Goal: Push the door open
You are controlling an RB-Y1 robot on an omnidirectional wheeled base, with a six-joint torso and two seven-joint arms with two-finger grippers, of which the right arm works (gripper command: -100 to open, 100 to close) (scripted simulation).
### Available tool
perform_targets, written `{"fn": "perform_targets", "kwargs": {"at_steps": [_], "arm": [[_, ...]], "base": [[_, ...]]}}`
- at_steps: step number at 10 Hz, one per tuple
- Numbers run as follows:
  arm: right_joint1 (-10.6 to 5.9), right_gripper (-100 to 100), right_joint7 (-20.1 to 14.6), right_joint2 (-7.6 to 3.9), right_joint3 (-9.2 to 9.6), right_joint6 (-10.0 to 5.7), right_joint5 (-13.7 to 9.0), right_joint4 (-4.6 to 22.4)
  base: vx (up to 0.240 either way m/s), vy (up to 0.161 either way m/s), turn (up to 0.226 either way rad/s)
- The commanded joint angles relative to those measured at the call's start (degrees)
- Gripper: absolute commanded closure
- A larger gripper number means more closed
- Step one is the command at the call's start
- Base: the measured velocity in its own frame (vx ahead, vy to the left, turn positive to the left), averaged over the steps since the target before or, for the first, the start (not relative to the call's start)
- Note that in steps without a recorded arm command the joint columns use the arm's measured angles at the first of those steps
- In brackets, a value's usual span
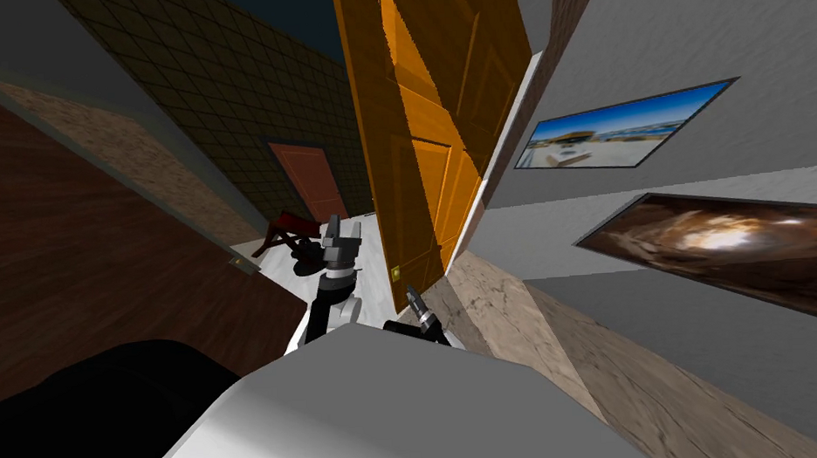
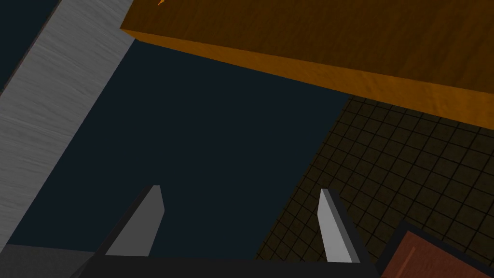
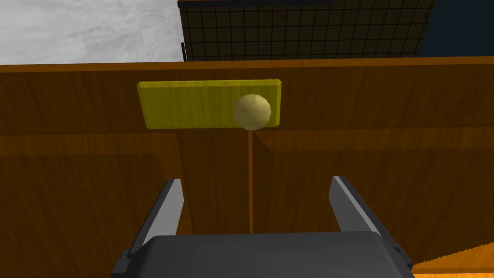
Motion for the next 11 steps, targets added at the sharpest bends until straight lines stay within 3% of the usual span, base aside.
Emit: {"fn": "perform_targets", "kwargs": {"at_steps": [1,10,11], "arm": [[0.00,-100,0.0,0.00,0.00,0.00,0.0,0.0],[-0.61,-100,0.6,1.23,-1.33,-0.16,-0.1,1.5],[-0.61,100,0.6,1.23,-1.33,-0.16,-0.1,1.5]], "base": [[-0.090,-0.029,-0.014],[0.128,0.114,0.026],[-0.008,-0.007,-0.006]]}}
